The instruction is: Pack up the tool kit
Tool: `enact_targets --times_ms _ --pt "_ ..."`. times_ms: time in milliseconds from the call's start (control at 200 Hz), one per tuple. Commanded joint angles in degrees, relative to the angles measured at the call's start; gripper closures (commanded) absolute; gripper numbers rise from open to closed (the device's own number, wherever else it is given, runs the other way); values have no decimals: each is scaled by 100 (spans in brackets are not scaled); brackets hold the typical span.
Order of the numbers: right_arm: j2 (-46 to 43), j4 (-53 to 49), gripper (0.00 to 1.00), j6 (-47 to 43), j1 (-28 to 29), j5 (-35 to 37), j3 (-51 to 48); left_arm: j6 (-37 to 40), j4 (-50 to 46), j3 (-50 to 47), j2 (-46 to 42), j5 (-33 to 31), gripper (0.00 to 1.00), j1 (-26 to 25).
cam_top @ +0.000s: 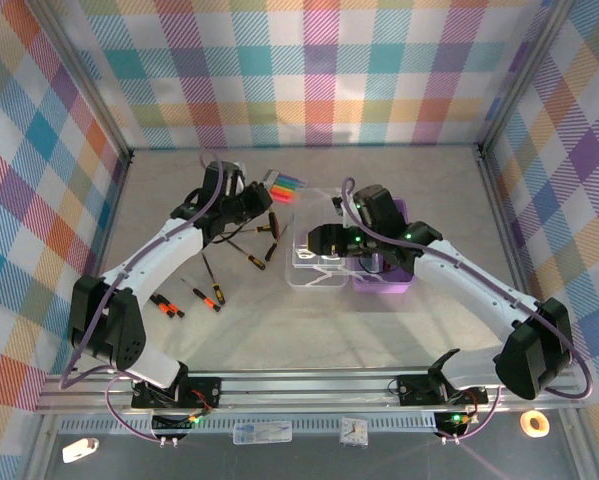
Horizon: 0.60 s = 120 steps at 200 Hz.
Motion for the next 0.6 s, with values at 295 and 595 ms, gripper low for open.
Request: enact_targets --times_ms 295,595 --pt "787 347 40 150 151 121 686 -464 642 -4 -169 -109 100 -1061" --pt "941 379 52 283 153 446 631 -509 701 59 -18 -126 100 -1231"
